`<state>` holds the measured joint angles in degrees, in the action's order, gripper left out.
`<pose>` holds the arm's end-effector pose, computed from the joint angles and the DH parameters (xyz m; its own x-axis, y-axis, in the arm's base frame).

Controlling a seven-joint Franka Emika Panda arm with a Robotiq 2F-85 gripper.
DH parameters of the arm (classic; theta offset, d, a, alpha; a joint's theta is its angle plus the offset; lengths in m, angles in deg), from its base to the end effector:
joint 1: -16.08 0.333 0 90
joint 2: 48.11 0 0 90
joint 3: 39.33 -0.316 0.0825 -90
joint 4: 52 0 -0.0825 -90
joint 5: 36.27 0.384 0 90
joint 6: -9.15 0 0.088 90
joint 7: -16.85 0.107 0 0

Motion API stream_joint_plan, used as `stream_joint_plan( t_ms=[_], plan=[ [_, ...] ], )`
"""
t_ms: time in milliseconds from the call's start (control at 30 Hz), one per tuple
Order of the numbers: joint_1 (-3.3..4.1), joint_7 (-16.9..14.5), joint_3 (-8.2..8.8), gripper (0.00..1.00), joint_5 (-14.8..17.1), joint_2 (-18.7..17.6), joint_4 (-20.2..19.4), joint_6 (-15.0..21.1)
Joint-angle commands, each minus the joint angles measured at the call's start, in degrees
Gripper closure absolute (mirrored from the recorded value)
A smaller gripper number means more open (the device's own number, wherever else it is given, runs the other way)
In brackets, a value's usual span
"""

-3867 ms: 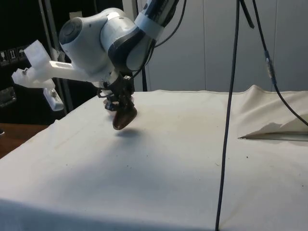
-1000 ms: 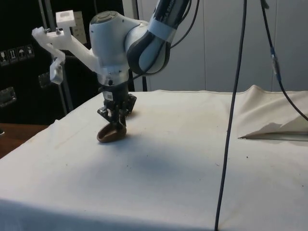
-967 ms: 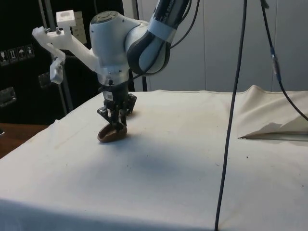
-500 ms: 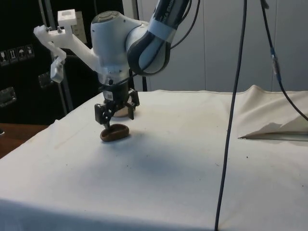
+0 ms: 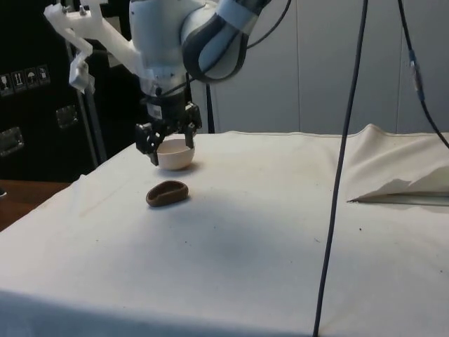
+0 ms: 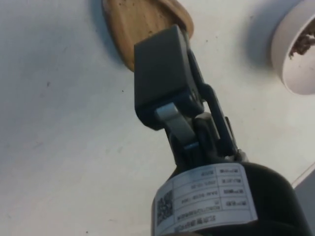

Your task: Pour the coffee beans from the cup into the bowl.

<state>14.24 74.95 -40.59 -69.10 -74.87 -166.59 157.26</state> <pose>0.6180 0.0032 0.2321 0.8223 -0.4834 0.3003 -0.5398 -0.8296 0.1426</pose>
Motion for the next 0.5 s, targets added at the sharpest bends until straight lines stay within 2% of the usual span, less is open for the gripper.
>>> stream_joint_plan(
  t_ms=[0, 200, 233, 267, 467],
  plan=[
    [-0.57, -0.9, -0.57, 0.00, 1.0, 0.8, -0.5, -0.3],
    [-0.52, -1.3, -0.34, 0.00, 1.0, 3.4, -0.6, -2.6],
    [0.00, -0.3, 0.17, 0.00, 0.0, 3.0, -0.1, -2.9],
    [-0.52, -1.4, -0.29, 0.00, 1.0, 3.9, -0.7, -3.0],
    [-0.46, -2.1, 0.17, 0.00, 1.0, 7.2, -1.7, -5.0]
  ],
)
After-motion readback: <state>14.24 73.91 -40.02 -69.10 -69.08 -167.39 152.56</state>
